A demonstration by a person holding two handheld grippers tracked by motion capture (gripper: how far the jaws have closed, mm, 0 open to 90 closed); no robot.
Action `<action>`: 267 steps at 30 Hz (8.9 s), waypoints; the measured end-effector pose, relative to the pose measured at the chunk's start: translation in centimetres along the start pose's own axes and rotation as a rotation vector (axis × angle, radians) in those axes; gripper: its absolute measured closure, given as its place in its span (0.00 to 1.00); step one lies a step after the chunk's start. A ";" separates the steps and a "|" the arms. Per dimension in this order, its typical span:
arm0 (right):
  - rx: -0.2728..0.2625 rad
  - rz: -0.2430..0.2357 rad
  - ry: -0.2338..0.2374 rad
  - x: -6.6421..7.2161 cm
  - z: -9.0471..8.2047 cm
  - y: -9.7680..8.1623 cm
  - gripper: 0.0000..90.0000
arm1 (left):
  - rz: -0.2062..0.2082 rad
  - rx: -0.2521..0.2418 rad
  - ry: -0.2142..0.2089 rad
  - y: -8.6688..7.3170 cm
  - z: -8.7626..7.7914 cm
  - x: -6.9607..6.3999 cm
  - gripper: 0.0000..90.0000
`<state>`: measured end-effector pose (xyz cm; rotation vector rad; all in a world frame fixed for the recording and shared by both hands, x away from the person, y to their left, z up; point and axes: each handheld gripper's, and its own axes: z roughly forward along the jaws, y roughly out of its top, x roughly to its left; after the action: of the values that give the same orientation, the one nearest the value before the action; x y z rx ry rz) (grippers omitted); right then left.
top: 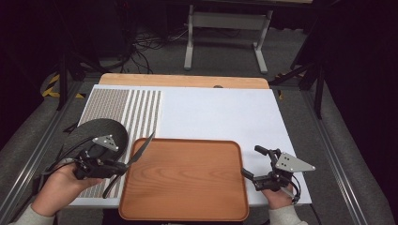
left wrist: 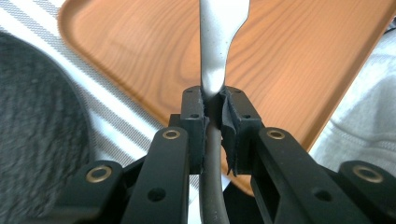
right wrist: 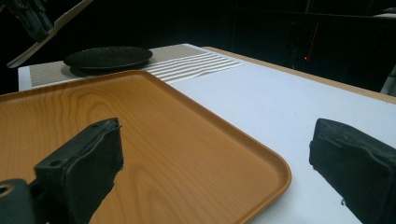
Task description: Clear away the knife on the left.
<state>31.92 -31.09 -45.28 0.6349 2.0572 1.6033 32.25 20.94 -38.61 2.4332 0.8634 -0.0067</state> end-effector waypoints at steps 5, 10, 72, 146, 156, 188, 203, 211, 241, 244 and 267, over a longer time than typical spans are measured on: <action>0.000 0.000 0.002 0.0 0.0 0.0 0.04 | -0.006 0.003 -0.008 0.2 1.0 -0.3 0.89; 0.002 0.002 0.000 0.0 0.0 -0.1 0.04 | -0.013 -0.011 -0.043 0.3 1.9 -0.8 0.89; 0.013 0.002 0.018 0.1 0.3 -0.2 0.04 | -0.041 0.139 -0.049 1.6 8.8 -2.4 0.88; 0.015 0.005 0.036 0.1 0.4 -0.2 0.04 | 0.413 0.077 0.051 1.7 10.5 -5.9 1.00; 0.015 0.006 0.034 0.1 0.4 -0.2 0.04 | 0.404 0.094 0.069 1.7 11.0 -5.7 1.00; 0.024 0.000 0.029 0.1 0.4 -0.2 0.04 | 0.274 0.069 0.103 0.9 10.1 -2.8 1.00; 0.022 0.002 0.031 0.1 0.5 -0.2 0.04 | 0.214 0.057 0.097 0.4 9.5 -1.4 1.00; 0.023 0.000 0.029 0.1 0.4 -0.2 0.04 | 0.195 0.053 0.090 0.2 9.3 -0.9 1.00; 0.029 -0.002 0.042 0.1 0.8 -0.2 0.05 | 0.131 0.051 0.087 -0.7 8.7 0.3 0.98; 0.028 -0.001 0.040 0.1 0.7 -0.1 0.05 | 0.134 0.048 0.091 -0.6 8.5 0.2 0.90; 0.014 -0.031 0.060 1.2 0.9 0.6 0.04 | 0.288 -0.590 -0.009 -3.7 4.6 0.4 0.04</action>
<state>31.56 -29.56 -44.94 0.5633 2.1120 1.6100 31.24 21.24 -44.37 1.9677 0.4206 0.3011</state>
